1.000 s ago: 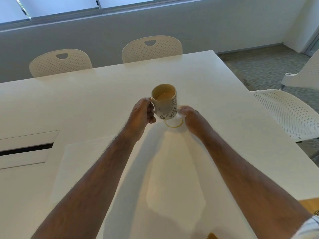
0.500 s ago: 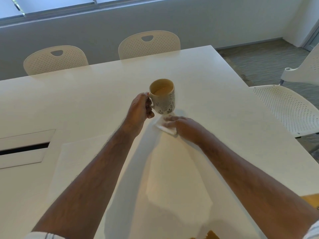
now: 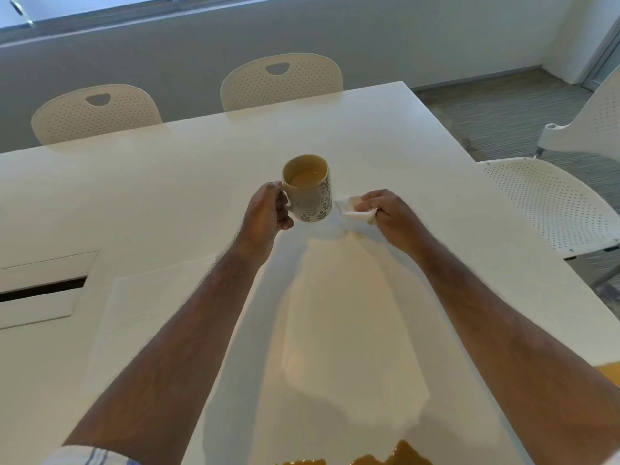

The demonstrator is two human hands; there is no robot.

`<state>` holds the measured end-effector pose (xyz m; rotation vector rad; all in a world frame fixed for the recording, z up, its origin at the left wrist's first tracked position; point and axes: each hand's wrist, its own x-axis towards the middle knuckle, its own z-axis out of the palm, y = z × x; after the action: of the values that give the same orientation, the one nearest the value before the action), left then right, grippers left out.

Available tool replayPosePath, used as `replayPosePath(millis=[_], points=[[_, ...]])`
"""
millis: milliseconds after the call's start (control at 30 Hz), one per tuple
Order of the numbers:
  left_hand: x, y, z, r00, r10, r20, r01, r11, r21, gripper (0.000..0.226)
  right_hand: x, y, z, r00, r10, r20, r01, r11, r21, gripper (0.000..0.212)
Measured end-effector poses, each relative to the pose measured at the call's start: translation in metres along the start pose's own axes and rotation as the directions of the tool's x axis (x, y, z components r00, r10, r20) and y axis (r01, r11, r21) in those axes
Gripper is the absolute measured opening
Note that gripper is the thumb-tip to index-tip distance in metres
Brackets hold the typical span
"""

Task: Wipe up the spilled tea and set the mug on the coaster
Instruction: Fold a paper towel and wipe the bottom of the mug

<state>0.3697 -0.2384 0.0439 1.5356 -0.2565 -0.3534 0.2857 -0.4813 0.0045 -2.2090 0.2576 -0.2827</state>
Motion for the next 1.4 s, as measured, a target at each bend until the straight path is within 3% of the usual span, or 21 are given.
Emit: replayPosePath(millis=[167,267,367,500,767,1067,1400], points=[[0.004,-0.005,0.0,1.0,-0.007,-0.011,0.007,1.0,0.01,0.018,-0.009,-0.007,0.016,0.967,-0.022,0.253,0.081,0.972,-0.223,0.036],[0.005,-0.01,0.0,1.0,-0.016,-0.008,0.016,1.0,0.015,0.02,-0.01,-0.008,0.017,0.974,-0.062,0.219,0.158,0.878,-0.452,0.046],[0.007,-0.014,0.001,1.0,-0.022,-0.008,0.022,0.999,0.03,0.021,-0.013,-0.008,0.024,0.98,-0.137,0.144,0.196,0.77,-0.607,0.031],[0.01,-0.02,0.003,0.999,-0.037,-0.021,0.038,0.999,0.029,0.019,-0.021,-0.006,0.031,0.963,-0.237,0.131,0.268,0.763,-0.589,0.043],[0.014,-0.022,0.005,0.999,-0.032,-0.039,0.034,0.999,0.034,0.02,-0.03,-0.012,0.042,0.938,-0.307,0.161,0.34,0.73,-0.593,0.033],[0.016,-0.018,0.009,0.999,-0.023,-0.025,0.024,0.999,0.038,0.02,-0.045,-0.029,0.061,0.904,-0.357,0.234,0.426,0.726,-0.54,0.038],[0.02,-0.023,0.016,0.998,-0.055,-0.019,0.055,0.998,-0.002,0.023,-0.072,-0.027,0.065,0.753,-0.509,0.418,0.642,0.706,-0.298,0.049]])
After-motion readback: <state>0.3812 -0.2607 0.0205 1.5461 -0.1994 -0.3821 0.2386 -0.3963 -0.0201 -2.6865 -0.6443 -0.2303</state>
